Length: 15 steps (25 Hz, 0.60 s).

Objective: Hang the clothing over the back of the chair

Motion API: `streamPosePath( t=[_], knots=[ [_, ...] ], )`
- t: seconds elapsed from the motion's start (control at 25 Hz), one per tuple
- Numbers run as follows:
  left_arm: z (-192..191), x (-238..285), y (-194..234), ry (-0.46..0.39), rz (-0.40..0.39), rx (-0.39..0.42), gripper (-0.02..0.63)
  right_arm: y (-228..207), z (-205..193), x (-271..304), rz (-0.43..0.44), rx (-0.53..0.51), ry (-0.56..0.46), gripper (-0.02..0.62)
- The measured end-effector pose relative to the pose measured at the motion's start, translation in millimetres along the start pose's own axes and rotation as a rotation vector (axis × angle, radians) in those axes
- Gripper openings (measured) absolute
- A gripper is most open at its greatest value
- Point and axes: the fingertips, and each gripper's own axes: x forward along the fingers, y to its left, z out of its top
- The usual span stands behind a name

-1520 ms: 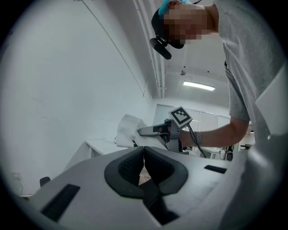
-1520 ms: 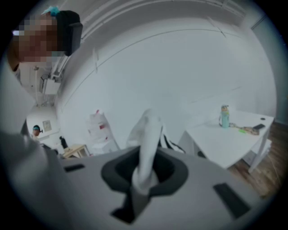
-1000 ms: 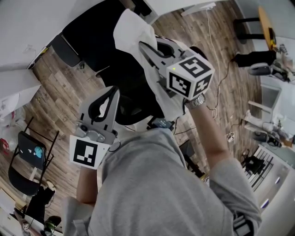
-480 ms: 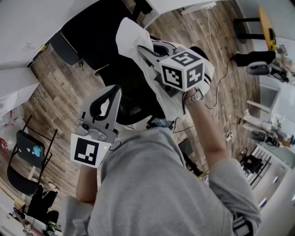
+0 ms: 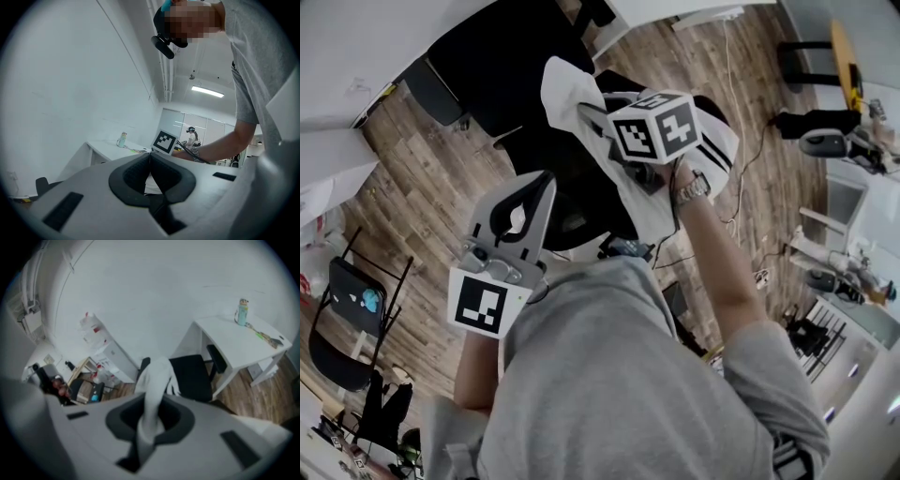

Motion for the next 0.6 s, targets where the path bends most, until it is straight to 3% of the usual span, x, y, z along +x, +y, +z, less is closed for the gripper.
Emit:
streamPosePath(
  t=[0.24, 0.6],
  knots=[
    [-1.1, -4.0, 1.8, 0.001, 0.006, -0.004, 0.035, -1.6, -16.9, 14.7, 0.004, 0.028, 0.129, 0.052],
    [-3.6, -1.8, 1.6, 0.004, 0.005, -0.005, 0.035, -3.5, -28.6, 22.2, -0.011, 0.018, 0.205, 0.054]
  ],
)
